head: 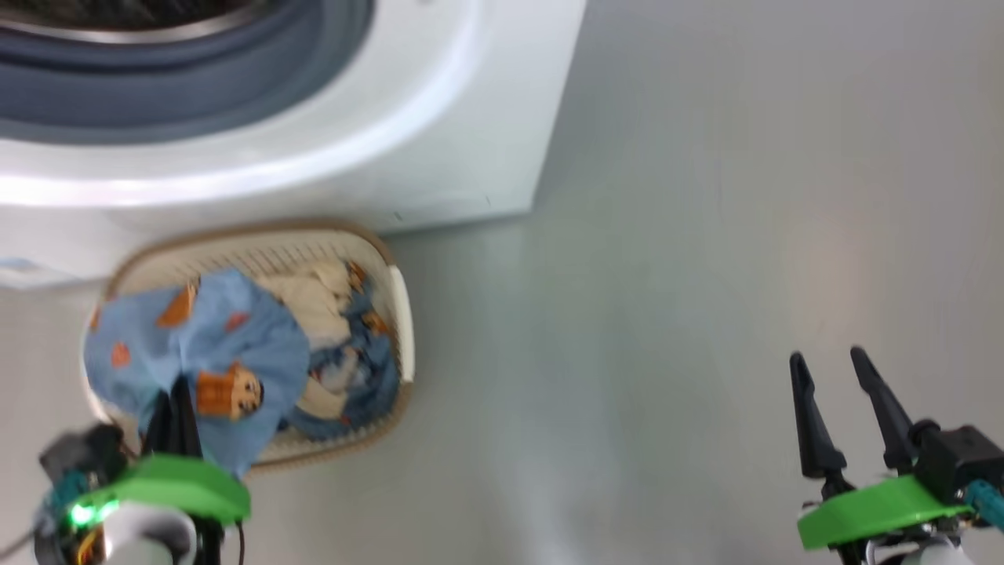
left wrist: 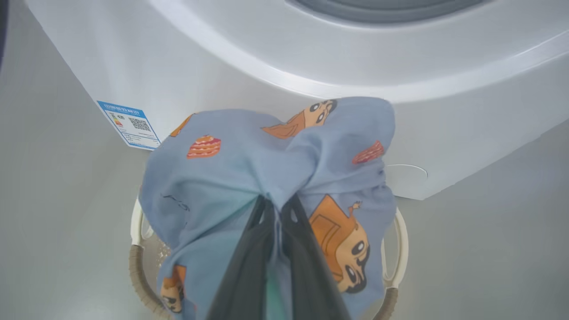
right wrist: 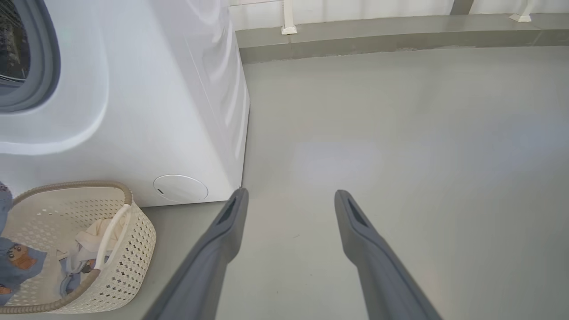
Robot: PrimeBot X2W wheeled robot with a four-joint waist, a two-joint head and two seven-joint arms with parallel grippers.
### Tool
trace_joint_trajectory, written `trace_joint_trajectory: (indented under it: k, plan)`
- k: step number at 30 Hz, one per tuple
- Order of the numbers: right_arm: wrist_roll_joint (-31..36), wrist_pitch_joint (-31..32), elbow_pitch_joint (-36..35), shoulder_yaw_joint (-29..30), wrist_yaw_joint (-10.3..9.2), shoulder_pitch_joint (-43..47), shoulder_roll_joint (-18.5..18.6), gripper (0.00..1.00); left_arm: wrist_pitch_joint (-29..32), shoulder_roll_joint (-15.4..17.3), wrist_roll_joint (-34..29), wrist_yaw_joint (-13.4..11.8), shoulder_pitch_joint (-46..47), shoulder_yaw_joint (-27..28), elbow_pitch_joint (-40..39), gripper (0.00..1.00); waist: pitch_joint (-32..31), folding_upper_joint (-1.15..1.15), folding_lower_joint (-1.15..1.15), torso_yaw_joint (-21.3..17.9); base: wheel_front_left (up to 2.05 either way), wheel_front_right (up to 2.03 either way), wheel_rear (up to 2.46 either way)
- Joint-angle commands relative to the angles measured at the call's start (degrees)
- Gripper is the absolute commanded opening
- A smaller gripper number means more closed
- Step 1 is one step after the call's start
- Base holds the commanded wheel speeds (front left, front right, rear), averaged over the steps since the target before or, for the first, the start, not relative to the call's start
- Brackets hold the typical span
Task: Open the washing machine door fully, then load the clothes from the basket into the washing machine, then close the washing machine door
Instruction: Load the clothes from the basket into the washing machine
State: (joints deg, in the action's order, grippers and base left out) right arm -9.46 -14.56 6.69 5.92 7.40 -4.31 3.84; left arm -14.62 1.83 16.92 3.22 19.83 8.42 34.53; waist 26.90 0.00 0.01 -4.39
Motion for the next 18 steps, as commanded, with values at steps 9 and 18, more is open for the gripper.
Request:
trace_joint_trajectory:
  k: [9, 18]
  plan:
    - [1.94, -0.44, -0.77, -0.42, 0.09, 6.18, -0.48, 1.0, -0.38, 1.06, 0.94, -0.99, -12.2, -1.85, -9.76, 0.0, -18.97, 0.0, 0.0, 6.44, 0.0, 0.0, 0.0]
    - [2.76, -0.44, -1.18, -1.03, 0.09, 9.84, -0.9, 1.0, -0.38, 1.06, 0.73, -3.99, -20.27, -4.81, -18.36, 0.0, -24.11, 0.0, 0.0, 7.99, 0.0, 0.0, 0.0]
